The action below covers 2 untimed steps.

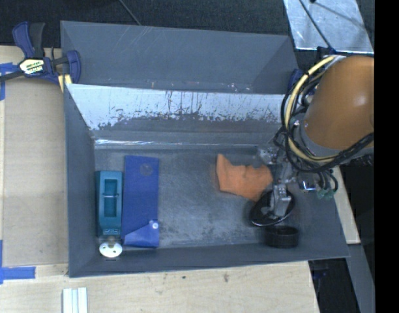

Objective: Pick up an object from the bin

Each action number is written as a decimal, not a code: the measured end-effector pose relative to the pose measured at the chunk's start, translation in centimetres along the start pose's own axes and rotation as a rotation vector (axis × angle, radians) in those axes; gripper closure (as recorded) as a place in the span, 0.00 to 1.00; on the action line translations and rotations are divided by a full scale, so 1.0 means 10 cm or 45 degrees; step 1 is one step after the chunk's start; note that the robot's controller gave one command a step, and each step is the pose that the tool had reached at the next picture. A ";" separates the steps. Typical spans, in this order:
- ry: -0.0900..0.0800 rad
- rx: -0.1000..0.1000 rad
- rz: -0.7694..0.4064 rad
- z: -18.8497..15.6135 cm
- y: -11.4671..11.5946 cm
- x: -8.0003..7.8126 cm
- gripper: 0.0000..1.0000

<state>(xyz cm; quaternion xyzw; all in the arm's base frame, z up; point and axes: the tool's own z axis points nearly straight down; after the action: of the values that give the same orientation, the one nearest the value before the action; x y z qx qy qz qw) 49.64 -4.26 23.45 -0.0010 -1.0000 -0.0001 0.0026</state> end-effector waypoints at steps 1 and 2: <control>-0.011 0.001 -0.002 -0.04 0.00 -0.02 0.00; -0.019 0.002 -0.029 0.59 -0.11 -0.32 0.00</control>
Offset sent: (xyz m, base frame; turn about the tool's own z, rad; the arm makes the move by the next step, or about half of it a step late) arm 0.0733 -0.0266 -0.1645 -0.0562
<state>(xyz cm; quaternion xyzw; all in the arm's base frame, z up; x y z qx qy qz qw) 52.82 -5.33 17.54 0.0103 -0.9999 0.0006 -0.0049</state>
